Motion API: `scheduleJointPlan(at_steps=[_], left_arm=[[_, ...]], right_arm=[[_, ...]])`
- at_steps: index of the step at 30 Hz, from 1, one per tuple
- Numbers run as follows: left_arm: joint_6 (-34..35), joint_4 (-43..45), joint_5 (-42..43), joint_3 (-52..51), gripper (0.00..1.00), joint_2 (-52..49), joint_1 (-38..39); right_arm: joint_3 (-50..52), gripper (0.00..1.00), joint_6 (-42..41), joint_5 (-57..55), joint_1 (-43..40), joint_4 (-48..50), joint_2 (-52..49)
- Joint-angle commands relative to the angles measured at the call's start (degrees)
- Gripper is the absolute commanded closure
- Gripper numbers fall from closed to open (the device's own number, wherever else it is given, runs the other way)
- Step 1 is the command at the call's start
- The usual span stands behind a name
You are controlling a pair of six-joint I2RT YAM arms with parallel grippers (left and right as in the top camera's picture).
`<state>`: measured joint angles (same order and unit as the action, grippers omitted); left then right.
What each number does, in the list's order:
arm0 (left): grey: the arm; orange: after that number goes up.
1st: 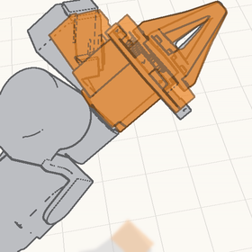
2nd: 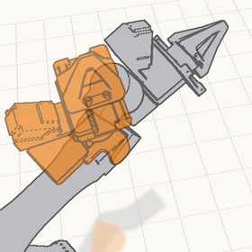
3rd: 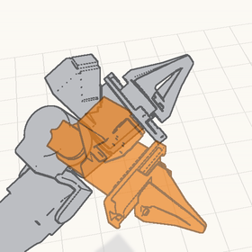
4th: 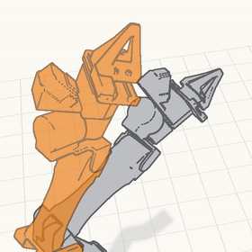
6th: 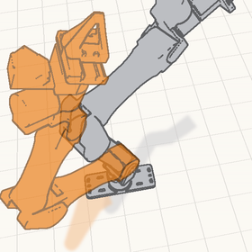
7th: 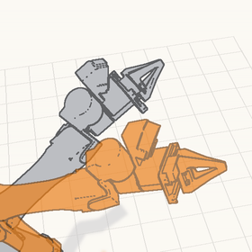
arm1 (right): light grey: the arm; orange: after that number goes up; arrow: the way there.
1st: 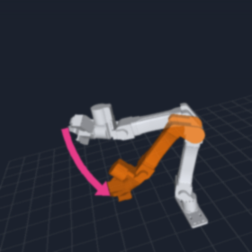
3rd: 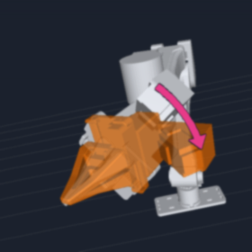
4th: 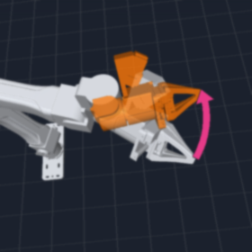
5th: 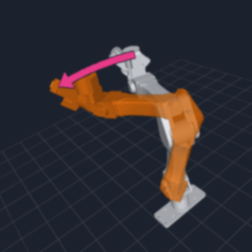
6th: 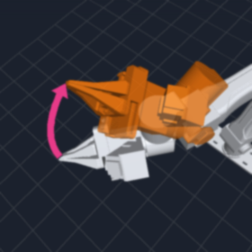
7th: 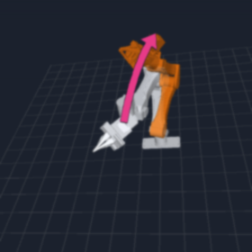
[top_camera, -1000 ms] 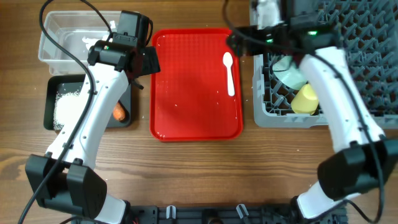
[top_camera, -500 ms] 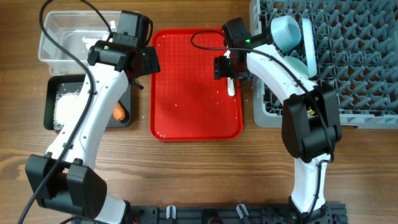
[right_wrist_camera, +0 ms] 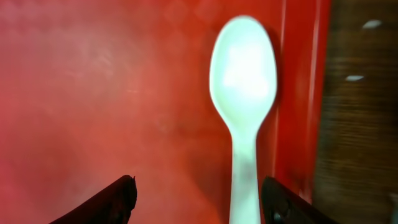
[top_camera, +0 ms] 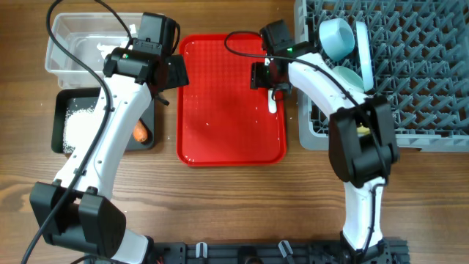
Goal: Sort waste into correct bins and load items into the dishwasher rack
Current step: 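Reach the right gripper to the white spoon and grasp it, then carry the white spoon right and drop it into the rack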
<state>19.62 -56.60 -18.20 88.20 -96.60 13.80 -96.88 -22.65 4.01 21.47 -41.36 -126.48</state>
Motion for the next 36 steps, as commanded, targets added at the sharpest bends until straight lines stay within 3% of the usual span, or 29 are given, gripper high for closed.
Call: scheduleJointPlan(at_steps=[1, 5, 7, 12, 14, 24, 31, 36], left_arm=[[0.52, -0.02, -0.72, 0.94, 0.0, -0.66, -0.2], [0.52, -0.02, -0.72, 0.94, 0.0, -0.66, -0.2], [0.52, -0.02, -0.72, 0.94, 0.0, -0.66, -0.2], [0.52, -0.02, -0.72, 0.94, 0.0, -0.66, -0.2], [0.52, -0.04, -0.72, 0.94, 0.0, -0.66, -0.2], [0.52, -0.04, -0.72, 0.94, 0.0, -0.66, -0.2], [0.52, -0.02, -0.72, 0.94, 0.0, -0.66, -0.2], [0.52, -0.04, -0.72, 0.94, 0.0, -0.66, -0.2]], right_arm=[[-0.2, 0.34, -2.29, -0.2, -0.11, 1.66, -3.32], [-0.17, 0.35, -2.67, -0.11, -0.11, 6.21, -5.35], [-0.2, 0.41, -2.82, 0.13, -0.11, 6.25, -6.08], [-0.17, 0.89, -3.04, 1.6, -0.11, 6.34, -6.23], [-0.2, 0.96, -3.06, 1.62, -0.11, 6.64, -6.23], [-1.6, 0.96, 0.28, 10.67, -0.17, 6.12, -2.43], [-3.19, 0.96, 4.81, 3.87, -1.11, -2.29, 17.62], [-3.19, 0.96, 4.68, -3.32, -8.72, -9.14, 30.95]])
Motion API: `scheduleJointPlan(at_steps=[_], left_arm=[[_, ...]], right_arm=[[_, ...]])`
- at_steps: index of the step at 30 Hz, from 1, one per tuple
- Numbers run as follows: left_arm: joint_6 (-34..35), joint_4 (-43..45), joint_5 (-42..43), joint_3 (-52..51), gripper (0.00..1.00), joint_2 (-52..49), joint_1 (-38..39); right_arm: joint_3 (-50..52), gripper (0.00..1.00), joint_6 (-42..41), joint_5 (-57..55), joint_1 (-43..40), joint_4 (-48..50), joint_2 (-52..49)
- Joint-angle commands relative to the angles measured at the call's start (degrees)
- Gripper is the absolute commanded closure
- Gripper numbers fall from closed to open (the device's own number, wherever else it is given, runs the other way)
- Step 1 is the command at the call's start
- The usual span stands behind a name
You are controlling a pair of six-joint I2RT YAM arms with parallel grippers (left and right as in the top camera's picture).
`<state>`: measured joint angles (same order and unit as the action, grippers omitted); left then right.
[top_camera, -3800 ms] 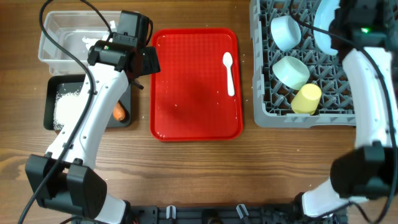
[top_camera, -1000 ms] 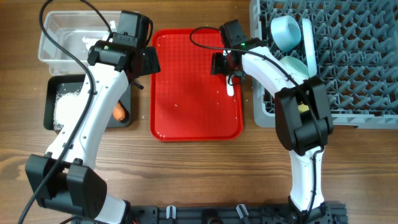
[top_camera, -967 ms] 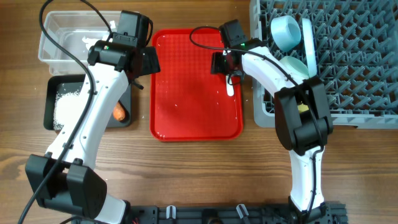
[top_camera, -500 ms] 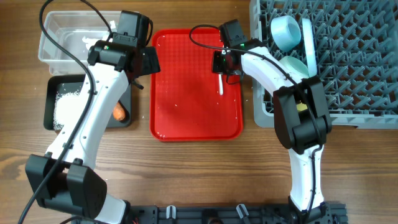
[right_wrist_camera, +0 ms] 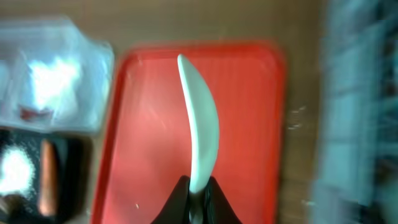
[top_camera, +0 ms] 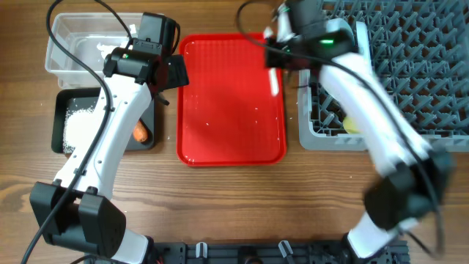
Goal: Sort waste into correct bins and load items into the dishwasher rack
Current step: 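Carry the white spoon right and drop it into the rack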
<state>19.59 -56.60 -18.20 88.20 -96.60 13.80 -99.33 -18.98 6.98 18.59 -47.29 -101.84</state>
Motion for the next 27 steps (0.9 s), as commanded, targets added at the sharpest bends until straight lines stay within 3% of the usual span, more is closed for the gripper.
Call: scheduleJointPlan(at_steps=[1, 8, 16, 20, 27], left_arm=[[0.55, -0.04, -0.72, 0.94, 0.0, -0.66, -0.2], [0.55, -0.02, -0.72, 0.94, 0.0, -0.66, -0.2], [0.55, -0.02, -0.72, 0.94, 0.0, -0.66, -0.2], [0.55, -0.02, -0.72, 0.94, 0.0, -0.66, -0.2], [0.55, -0.04, -0.72, 0.94, 0.0, -0.66, -0.2]], right_arm=[[-0.74, 0.96, 1.01, -6.67, -7.96, -4.92, 7.74], [1.2, 0.96, 4.17, -7.61, -26.56, -16.09, 9.44], [6.21, 0.96, 12.52, -7.45, -35.36, -15.67, 4.7], [6.25, 0.96, -2.16, -9.57, -37.9, -16.65, 0.22], [10.03, 0.96, -19.78, -12.87, -40.81, -16.2, -2.97]])
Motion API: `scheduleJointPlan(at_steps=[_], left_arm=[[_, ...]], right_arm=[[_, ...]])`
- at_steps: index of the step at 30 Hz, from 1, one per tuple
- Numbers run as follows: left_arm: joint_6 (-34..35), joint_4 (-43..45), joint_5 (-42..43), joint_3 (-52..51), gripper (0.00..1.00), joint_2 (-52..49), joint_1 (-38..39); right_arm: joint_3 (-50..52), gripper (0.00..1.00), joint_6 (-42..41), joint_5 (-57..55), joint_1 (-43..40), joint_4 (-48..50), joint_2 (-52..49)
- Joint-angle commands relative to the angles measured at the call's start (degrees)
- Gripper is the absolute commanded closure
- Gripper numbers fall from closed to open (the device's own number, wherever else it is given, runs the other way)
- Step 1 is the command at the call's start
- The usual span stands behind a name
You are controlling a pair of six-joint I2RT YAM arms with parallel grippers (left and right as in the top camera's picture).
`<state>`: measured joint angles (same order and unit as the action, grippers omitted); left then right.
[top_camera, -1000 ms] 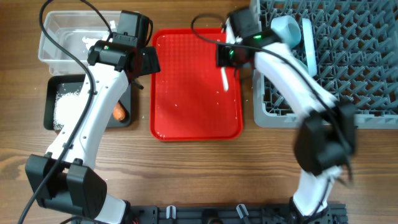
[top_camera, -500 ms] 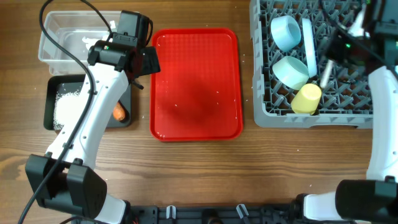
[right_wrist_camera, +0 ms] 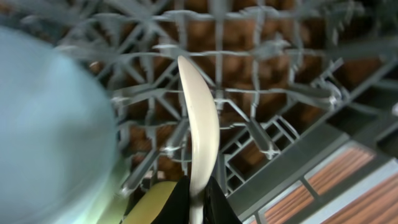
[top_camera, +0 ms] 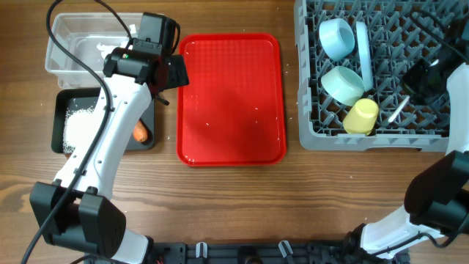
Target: Sort waste into correct bins and load items into the dishwasher rack
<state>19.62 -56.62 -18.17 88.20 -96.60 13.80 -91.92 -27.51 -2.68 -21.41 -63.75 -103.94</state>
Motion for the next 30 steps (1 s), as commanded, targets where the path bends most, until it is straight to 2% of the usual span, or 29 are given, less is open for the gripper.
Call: scheduleJointPlan(at_steps=[1, 6, 7, 8, 9, 15, 20, 22, 24, 27, 30], left_arm=[[0.52, -0.02, -0.74, 0.94, 0.0, -0.66, -0.2], [0.52, 0.0, -0.74, 0.94, 0.0, -0.66, -0.2], [0.52, 0.0, -0.74, 0.94, 0.0, -0.66, -0.2], [0.52, -0.02, -0.74, 0.94, 0.0, -0.66, -0.2], [0.52, 0.0, -0.74, 0.94, 0.0, -0.66, -0.2], [0.52, 0.0, -0.74, 0.94, 0.0, -0.66, -0.2], [0.52, -0.02, -0.74, 0.94, 0.0, -0.66, -0.2], [0.52, 0.0, -0.74, 0.94, 0.0, -0.66, -0.2], [0.52, 0.0, -0.74, 0.94, 0.0, -0.66, -0.2], [0.52, -0.02, -0.74, 0.94, 0.0, -0.66, -0.2], [0.52, -0.02, -0.74, 0.94, 0.0, -0.66, -0.2]], right_arm=[[3.34, 0.96, -13.46, -3.43, -1.03, 0.26, -0.87], [6.27, 0.96, -25.0, -8.07, -1.14, 0.02, -0.87], [6.36, 0.93, -26.32, -8.66, -1.16, 0.02, -0.87], [6.38, 0.32, -26.93, -8.96, -1.18, 0.17, -0.87], [6.38, 0.03, -26.86, -8.96, -1.16, 0.46, -0.87], [6.19, 0.0, -26.18, -8.92, -1.18, 0.11, 0.7], [2.78, 0.0, -15.06, -3.98, -1.18, 0.09, 7.37], [1.68, 0.0, -7.19, 3.96, -1.16, 0.74, 12.04], [1.6, 0.0, 5.22, 18.23, -1.14, 1.27, 18.16], [1.6, 0.0, 16.0, 32.11, -0.28, -0.48, 24.92], [1.6, 0.0, 18.14, 33.64, 2.6, -5.14, 32.83]])
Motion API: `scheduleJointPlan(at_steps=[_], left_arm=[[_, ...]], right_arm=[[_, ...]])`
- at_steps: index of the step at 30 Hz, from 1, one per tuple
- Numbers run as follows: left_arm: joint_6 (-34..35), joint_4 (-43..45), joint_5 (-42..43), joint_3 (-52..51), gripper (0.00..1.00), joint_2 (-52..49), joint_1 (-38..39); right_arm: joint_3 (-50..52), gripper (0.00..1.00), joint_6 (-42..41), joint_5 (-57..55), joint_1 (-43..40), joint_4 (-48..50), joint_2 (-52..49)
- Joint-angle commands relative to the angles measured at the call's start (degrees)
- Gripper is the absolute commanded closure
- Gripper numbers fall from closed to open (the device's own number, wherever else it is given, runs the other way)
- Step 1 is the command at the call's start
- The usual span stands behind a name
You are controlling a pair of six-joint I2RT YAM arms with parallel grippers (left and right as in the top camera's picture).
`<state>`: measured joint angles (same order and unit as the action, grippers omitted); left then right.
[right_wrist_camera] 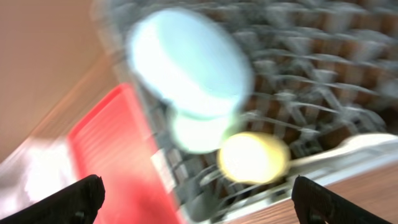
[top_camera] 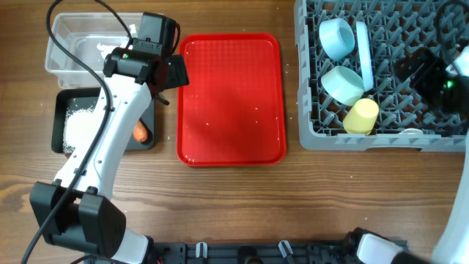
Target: Sort waste into correct bins and load items into the dishwasher rack
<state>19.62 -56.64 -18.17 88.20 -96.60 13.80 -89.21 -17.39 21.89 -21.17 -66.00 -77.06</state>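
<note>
The white spoon (right_wrist_camera: 364,144) lies in the grey dishwasher rack (top_camera: 381,139), to the right of the yellow cup (top_camera: 361,116), blurred in the right wrist view. My right gripper (right_wrist_camera: 200,194) hangs open above the rack with nothing between its fingers; overhead it shows dark at the rack's right side (top_camera: 423,73). A blue cup (top_camera: 337,37) and a green cup (top_camera: 343,84) also stand in the rack. The red tray (top_camera: 231,99) is bare. My left gripper (top_camera: 174,73) hovers at the tray's upper left corner; its jaws are not clear from above.
A clear bin (top_camera: 62,33) with white scraps sits at the far left. Below it a black bin (top_camera: 57,110) holds white crumbs and an orange piece (top_camera: 141,133). A white upright piece (top_camera: 364,55) stands in the rack beside the cups.
My right gripper was shut on the spoon low over the rack. Now it is open and higher, and the spoon lies in the rack beside the yellow cup. The left arm is unchanged.
The spoon first lay at the red tray's right edge with my right gripper open around its handle. Then the gripper held it above the tray, then down inside the rack. Now the spoon rests in the rack and the gripper is open.
</note>
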Motion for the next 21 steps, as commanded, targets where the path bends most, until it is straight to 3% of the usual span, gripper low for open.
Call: scheduleJointPlan(at_steps=[1, 4, 7, 10, 14, 17, 21], left_arm=[[0.52, 0.02, -0.74, 0.94, 0.0, -0.66, -0.2], [0.52, 0.0, -0.74, 0.94, 0.0, -0.66, -0.2], [0.52, 0.02, -0.74, 0.94, 0.0, -0.66, -0.2], [0.52, 0.0, -0.74, 0.94, 0.0, -0.66, -0.2], [0.52, 0.02, -0.74, 0.94, 0.0, -0.66, -0.2], [0.52, 0.02, -0.74, 0.94, 0.0, -0.66, -0.2], [0.52, 0.0, -0.74, 0.94, 0.0, -0.66, -0.2]], right_arm=[[-1.11, 0.0, 6.64, 9.07, 3.15, -4.37, 7.78], [-1.11, 0.0, -3.58, 9.03, 4.04, -6.69, 13.22], [-1.11, 0.0, -3.96, 3.72, 4.04, -7.65, 16.33], [-1.09, 0.0, 1.99, -3.61, 5.29, -6.62, 17.57], [-0.07, 0.0, 11.82, -4.07, 5.97, -2.23, 17.84], [5.57, 0.0, 14.64, -5.99, 5.95, 2.27, 19.37], [25.62, 0.0, 14.62, -7.1, 6.36, 20.94, 30.53]])
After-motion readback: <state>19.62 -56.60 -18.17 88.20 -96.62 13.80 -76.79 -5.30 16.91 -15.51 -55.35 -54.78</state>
